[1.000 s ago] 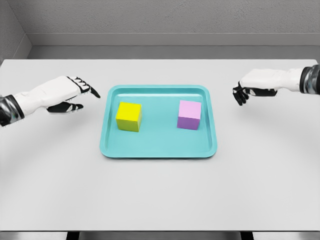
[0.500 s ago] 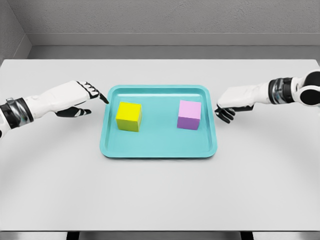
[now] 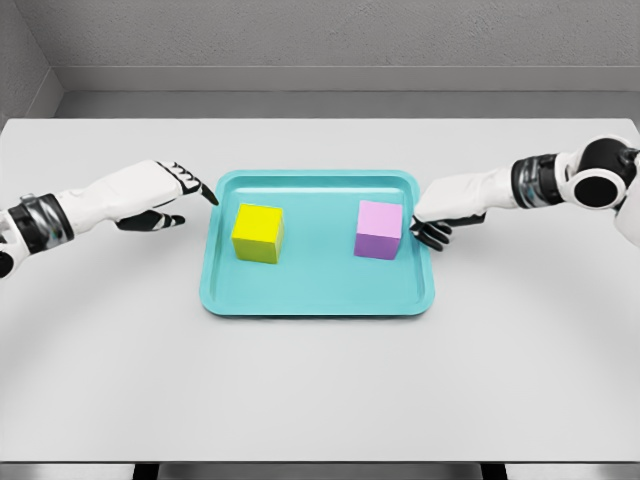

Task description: Push two cubes

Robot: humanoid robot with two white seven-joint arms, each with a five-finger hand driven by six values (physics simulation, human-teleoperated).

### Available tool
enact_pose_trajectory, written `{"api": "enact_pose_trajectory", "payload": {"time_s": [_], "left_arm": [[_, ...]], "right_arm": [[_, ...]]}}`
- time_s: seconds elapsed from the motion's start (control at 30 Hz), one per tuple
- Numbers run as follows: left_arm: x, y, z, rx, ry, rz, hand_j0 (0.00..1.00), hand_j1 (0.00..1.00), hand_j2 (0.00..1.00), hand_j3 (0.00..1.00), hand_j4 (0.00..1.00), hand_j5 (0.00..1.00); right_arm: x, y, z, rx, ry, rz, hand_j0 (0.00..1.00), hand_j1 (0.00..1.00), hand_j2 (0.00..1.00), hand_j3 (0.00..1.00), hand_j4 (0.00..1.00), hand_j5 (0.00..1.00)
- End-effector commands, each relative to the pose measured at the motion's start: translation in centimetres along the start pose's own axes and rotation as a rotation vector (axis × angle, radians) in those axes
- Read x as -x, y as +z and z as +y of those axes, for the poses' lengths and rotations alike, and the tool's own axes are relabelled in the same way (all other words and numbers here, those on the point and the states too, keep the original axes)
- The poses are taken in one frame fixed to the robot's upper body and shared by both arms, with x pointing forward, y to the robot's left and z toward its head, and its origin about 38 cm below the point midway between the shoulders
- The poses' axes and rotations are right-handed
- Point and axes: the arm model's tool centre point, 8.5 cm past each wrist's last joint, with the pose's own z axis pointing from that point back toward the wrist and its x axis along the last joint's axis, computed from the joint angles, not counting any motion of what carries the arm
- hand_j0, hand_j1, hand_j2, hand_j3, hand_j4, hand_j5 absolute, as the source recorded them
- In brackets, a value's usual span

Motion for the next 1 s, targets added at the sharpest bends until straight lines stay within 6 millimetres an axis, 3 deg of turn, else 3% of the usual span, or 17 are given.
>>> {"api": "enact_pose_trajectory", "payload": {"time_s": [0.0,0.23,0.33,0.57,0.97], "left_arm": [[0.3,-0.3,-0.6,0.006,0.016,0.011,0.68,0.68,0.68,0.68,0.68,0.68],[0.2,-0.6,-0.8,0.010,0.012,0.009,0.68,0.68,0.68,0.68,0.68,0.68],[-0.1,-0.7,-0.6,0.004,0.009,0.002,0.60,0.60,0.60,0.60,0.60,0.60],[-1.7,-1.4,-0.6,0.014,-0.010,-0.051,0.60,0.60,0.60,0.60,0.60,0.60],[-2.3,-1.6,-1.0,0.032,-0.020,-0.068,0.61,0.61,0.61,0.61,0.61,0.61]], "right_arm": [[-0.2,-0.5,0.0,-0.004,-0.004,-0.008,0.11,0.11,0.11,0.11,0.11,0.11],[-0.6,-1.3,-0.7,0.002,0.008,-0.022,0.11,0.11,0.11,0.11,0.11,0.11],[-0.4,-1.6,-0.8,0.002,0.001,-0.019,0.11,0.11,0.11,0.11,0.11,0.11],[-0.6,-2.0,-1.4,0.008,0.009,-0.026,0.11,0.11,0.11,0.11,0.11,0.11],[-0.8,-2.3,-2.3,0.015,0.022,-0.029,0.11,0.11,0.11,0.11,0.11,0.11]]}}
